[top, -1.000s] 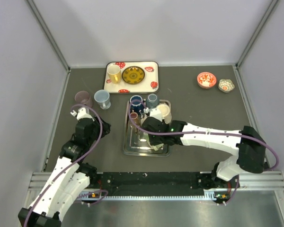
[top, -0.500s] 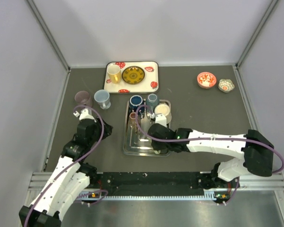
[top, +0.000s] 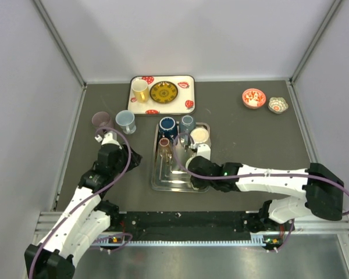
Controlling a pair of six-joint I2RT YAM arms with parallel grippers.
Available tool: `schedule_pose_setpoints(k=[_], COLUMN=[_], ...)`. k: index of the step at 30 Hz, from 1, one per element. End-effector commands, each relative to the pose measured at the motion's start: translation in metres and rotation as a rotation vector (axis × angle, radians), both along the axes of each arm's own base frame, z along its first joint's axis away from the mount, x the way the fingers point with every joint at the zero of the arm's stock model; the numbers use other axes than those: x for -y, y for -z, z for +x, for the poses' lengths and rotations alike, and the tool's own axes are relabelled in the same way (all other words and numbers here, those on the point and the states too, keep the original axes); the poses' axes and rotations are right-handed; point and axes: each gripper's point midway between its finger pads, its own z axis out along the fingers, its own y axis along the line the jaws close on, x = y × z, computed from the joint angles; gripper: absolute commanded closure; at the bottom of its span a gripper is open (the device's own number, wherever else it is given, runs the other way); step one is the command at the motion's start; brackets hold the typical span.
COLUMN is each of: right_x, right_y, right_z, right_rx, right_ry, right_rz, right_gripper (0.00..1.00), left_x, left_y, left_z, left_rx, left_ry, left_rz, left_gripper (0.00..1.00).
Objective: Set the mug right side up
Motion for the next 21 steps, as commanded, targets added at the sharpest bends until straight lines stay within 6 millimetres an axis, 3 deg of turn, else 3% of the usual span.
schedule_pose_setpoints(k=[1,5,12,21], right_x=[0.002,0.001,0.006,0.016], right_y=[-0.007,-0.013,-0.005,0.001], right_z=[0.0,-0.004,-0.011,-0.011], right_rx=[0.039,0.046,0.018,0.003], right_ry=[0.016,0.019,0.023,0.046], right_rz=[0.099,0.194,0.198,0.127], right_gripper=[1.0,1.0,1.0,0.82], left_x=[0.008,0.008,0.01,0.009], left_y=[-0.008,-0.007,-0.009,-0.004], left_z=[0.007,0.005,0.005,0.004], left_rx=[0.038,0.042,0.048,0.036], left_ry=[0.018,0.022,0.032,0.03], left_rz=[-0.034,-0.038,-0.045,-0.041], left_gripper=[0.44,0.44,0.42,0.39])
